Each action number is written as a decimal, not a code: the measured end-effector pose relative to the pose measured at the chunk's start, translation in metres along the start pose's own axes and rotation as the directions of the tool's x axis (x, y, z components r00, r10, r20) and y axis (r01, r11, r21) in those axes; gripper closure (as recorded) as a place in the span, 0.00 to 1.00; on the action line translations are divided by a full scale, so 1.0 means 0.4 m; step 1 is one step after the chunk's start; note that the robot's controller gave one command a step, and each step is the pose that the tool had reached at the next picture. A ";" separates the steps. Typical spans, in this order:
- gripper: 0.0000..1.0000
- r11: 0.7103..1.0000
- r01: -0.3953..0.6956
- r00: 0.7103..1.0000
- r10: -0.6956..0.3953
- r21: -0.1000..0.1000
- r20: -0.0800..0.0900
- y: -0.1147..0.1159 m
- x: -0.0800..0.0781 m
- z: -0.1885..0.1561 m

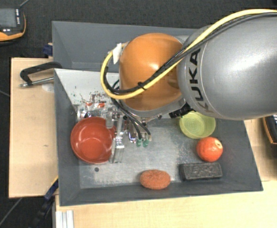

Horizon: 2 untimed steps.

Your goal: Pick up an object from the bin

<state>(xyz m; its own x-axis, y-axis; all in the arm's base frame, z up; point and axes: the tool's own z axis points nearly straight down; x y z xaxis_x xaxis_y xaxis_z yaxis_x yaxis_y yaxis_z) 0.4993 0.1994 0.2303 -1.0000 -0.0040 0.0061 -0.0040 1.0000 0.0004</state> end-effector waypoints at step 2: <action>0.00 0.974 0.226 0.974 -0.226 -0.002 0.003 0.084 -0.036 0.077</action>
Offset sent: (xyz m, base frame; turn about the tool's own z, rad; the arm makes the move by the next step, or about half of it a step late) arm 0.0133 0.0328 -0.0319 -0.2287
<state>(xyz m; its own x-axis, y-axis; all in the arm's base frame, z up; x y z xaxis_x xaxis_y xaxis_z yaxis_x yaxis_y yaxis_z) 0.5135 0.2331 0.1996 -0.9731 -0.2302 0.0031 -0.2302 0.9731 0.0037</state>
